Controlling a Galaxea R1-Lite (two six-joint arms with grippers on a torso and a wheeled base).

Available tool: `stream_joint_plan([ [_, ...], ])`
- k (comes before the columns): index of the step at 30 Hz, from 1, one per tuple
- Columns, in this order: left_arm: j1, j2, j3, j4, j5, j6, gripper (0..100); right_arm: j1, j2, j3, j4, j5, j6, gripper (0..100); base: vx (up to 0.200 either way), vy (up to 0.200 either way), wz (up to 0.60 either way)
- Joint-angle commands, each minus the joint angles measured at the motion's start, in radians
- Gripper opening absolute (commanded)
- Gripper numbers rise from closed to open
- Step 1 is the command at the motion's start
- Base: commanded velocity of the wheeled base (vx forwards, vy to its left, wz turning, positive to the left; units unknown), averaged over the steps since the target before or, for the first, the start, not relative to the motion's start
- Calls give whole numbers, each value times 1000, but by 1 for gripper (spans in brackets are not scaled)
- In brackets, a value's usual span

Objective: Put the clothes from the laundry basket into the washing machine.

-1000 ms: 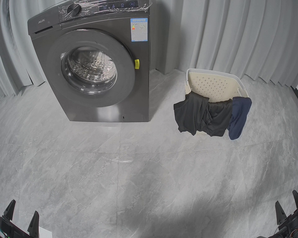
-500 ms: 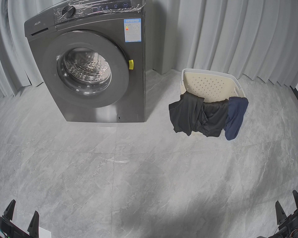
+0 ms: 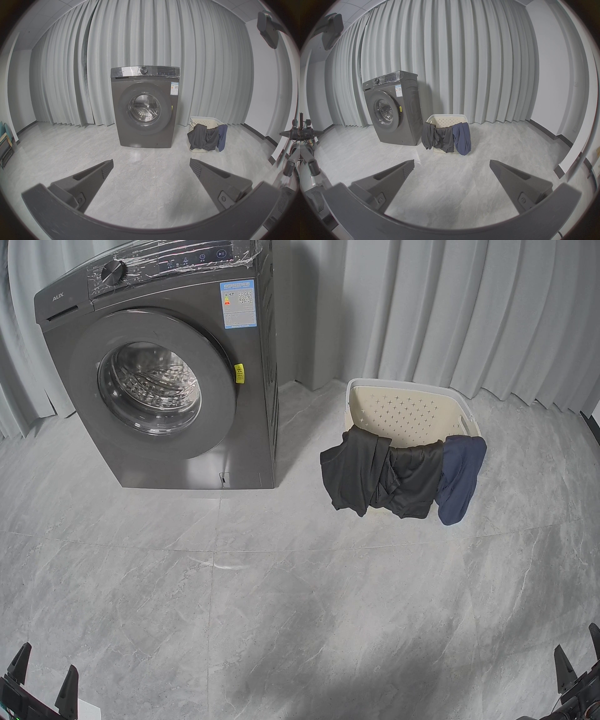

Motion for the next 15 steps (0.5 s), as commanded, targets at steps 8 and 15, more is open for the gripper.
stream_joint_plan([
  [8, 0, -13, 18, 0, 2, -4, 100, 0, -4, 18, 0, 1, 0, 100, 200, 0, 0],
  [15, 0, -13, 18, 0, 4, -4, 100, 0, -4, 18, 0, 1, 0, 100, 200, 0, 0],
])
